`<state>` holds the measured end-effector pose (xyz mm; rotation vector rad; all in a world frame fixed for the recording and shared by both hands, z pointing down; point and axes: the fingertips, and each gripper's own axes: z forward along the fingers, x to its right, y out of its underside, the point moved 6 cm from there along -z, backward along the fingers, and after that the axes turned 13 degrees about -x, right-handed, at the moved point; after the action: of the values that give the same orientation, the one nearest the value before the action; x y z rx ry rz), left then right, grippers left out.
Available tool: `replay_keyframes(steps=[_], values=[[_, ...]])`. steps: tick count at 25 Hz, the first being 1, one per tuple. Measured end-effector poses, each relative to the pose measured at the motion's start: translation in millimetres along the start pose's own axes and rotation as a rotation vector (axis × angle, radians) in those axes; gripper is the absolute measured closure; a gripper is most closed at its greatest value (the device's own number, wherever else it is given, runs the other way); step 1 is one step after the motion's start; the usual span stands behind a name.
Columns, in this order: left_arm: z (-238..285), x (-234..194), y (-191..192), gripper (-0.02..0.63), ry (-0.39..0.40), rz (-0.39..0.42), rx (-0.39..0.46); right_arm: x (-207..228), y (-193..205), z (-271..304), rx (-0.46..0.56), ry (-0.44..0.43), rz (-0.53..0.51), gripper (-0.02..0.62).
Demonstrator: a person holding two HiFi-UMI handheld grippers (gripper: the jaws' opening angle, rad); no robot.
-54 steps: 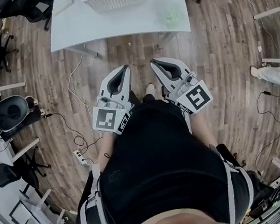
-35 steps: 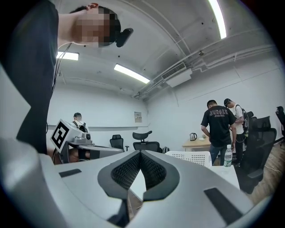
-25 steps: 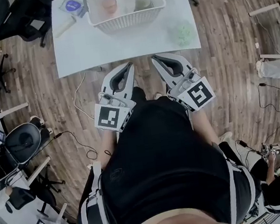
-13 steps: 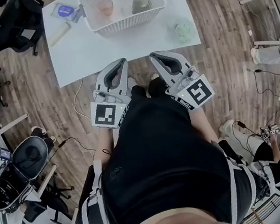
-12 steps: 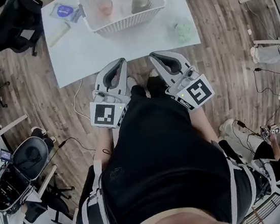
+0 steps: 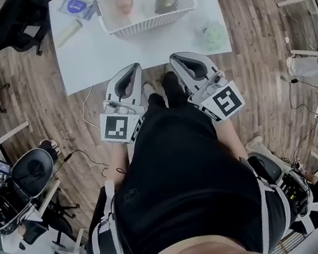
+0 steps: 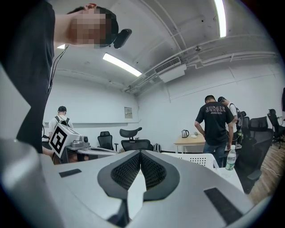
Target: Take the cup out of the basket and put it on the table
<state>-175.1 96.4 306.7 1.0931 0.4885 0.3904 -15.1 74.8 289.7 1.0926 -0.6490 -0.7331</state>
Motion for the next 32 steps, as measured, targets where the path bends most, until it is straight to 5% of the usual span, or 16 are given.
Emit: replay_keyframes(steps=[21, 32], values=[[124, 21, -54, 0.588, -0.077, -0.001, 0.005, 147, -21, 7, 0.067, -0.111, -0.034, 0.575], [144, 0, -61, 0.588, -0.074, -0.035, 0.02, 168, -22, 26, 0.035, -0.117, -0.013, 0.575]])
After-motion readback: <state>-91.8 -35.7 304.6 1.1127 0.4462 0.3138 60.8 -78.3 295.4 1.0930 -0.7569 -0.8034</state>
